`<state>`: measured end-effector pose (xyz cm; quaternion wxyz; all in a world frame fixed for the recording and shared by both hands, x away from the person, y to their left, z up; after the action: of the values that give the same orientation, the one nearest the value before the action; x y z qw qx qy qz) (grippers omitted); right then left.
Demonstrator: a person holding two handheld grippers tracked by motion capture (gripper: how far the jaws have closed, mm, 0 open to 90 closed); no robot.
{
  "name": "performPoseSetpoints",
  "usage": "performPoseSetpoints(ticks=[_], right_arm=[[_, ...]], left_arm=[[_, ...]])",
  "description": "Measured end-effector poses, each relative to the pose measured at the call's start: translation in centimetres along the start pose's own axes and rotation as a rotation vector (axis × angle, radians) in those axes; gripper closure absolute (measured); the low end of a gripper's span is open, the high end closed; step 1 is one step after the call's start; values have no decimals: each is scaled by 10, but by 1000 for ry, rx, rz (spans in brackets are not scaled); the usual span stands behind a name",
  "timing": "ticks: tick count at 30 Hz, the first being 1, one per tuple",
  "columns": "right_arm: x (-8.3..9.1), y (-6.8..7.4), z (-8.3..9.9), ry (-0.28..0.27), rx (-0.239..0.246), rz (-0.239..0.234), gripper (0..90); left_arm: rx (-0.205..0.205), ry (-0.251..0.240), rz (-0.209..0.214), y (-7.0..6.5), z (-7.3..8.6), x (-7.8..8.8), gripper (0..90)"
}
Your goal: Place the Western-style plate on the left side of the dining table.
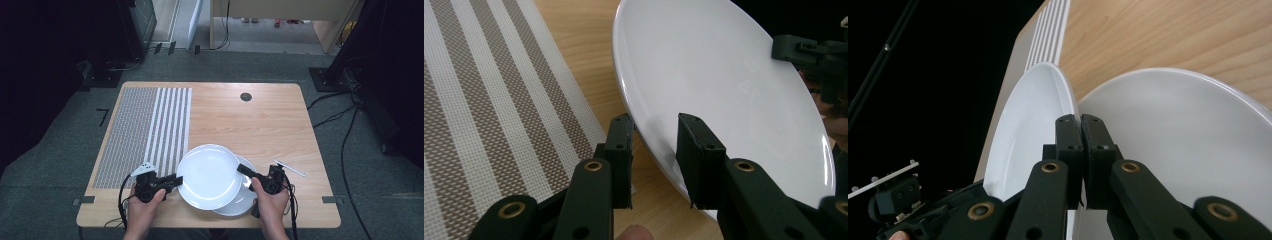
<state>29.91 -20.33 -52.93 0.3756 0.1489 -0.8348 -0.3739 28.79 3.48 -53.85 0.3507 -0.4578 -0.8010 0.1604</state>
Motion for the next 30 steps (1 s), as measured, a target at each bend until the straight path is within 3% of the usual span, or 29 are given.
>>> performPoseSetpoints(ticks=[7, 20, 30], right_arm=[[-5, 19, -7, -6, 27, -26, 892], [-31, 63, -16, -7, 80, -62, 893], [-55, 90, -23, 9, 62, -81, 893]], left_arm=[[15, -26, -6, 0, -12, 13, 690], [42, -88, -25, 17, -36, 47, 709], [66, -115, -62, 38, -59, 69, 710]])
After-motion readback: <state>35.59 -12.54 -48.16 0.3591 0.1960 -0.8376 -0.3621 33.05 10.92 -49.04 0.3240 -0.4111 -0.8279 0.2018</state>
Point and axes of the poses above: each handheld gripper's, and its own axes: x roughly backward along the jaws, z roughly out of its underside, y roughly to its left, the point moved 10 cm from there along -x, roughly forward along the jaws, and after that the axes turned 12 degrees about z, right-handed, at the moved point
